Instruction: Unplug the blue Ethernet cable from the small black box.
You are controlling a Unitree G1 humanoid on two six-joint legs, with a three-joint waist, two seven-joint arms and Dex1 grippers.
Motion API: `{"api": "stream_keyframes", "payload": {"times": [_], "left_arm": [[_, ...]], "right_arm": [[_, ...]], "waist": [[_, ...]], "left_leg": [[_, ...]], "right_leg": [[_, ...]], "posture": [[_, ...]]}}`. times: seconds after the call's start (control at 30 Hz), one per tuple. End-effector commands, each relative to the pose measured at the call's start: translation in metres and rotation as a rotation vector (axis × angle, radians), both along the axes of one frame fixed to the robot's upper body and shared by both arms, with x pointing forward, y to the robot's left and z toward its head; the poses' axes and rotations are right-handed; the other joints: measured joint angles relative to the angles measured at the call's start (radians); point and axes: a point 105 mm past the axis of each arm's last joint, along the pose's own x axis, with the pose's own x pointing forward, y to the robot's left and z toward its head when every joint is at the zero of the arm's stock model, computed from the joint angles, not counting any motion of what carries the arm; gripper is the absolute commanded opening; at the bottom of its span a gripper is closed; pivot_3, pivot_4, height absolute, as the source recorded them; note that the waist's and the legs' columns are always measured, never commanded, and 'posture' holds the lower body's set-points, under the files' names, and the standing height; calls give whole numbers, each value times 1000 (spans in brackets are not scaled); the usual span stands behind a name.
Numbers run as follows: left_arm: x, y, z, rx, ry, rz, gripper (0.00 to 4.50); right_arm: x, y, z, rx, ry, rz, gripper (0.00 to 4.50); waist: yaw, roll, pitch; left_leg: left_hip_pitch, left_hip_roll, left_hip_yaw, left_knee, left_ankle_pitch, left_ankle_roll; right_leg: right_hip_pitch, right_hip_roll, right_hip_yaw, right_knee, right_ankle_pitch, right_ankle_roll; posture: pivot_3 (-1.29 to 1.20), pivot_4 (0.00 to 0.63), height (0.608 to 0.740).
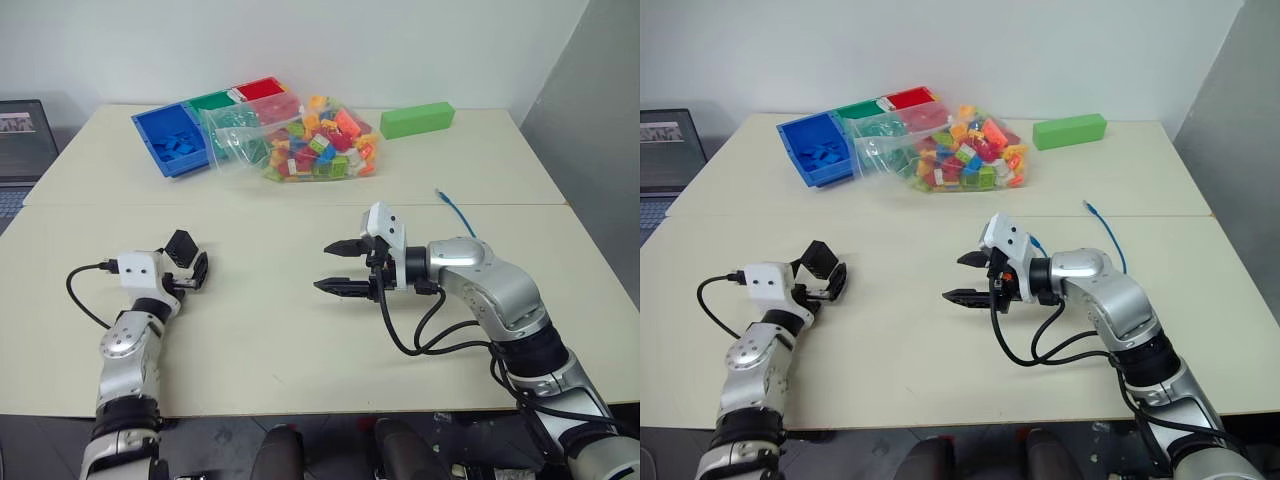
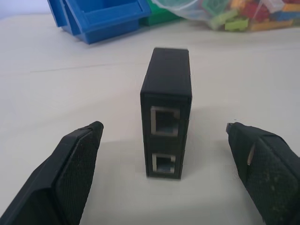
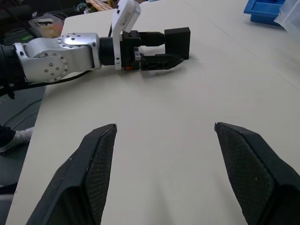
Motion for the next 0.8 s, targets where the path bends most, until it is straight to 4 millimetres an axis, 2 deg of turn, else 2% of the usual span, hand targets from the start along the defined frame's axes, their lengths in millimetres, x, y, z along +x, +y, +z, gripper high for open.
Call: {"api": "stream_keyframes", "payload": {"times": [0.03, 0.13, 0.23, 0.47, 0.63, 0.8], "left_arm": [[-21, 8, 32, 73, -14, -16, 4493], [-35, 3, 42, 90, 44, -73, 4493], [-50, 7, 65, 168, 98, -150, 4493], [-67, 14, 89, 225, 233, -288, 4493], [-73, 6, 94, 192, 278, -384, 4493], [-73, -2, 95, 182, 271, -436, 4493]], "right_arm": [[-4, -14, 2, -2, -41, -16, 3540], [-2, -29, 1, -4, -54, -43, 3540], [0, -55, 9, -2, -69, -53, 3540], [5, -102, 27, -38, -33, -54, 3540], [8, -118, 30, -72, -27, -64, 3540], [11, -122, 34, -76, -32, -74, 3540]], "waist": [[0, 0, 0], [1, 0, 0], [3, -1, 1], [1, 0, 2], [-1, 0, 2], [-3, 1, 2]], "left_leg": [[0, 0, 0, 0, 0, 0], [0, 0, -1, 0, 0, 0], [0, -1, -1, 0, 0, 0], [2, -1, 1, 0, 0, 0], [2, 0, 2, -1, 0, 0], [2, 0, 2, -1, 0, 0]], "right_leg": [[0, -1, 0, 0, 0, 0], [0, -3, 0, 0, 0, 0], [0, -3, -1, 0, -3, 5], [0, 0, 0, -1, -3, 5], [0, 0, 1, -1, -4, 4], [0, 0, 1, -1, -4, 4]], "posture": [[0, 150, 740], [0, 150, 740], [0, 150, 740], [0, 150, 740], [0, 150, 740], [0, 150, 740]]}}
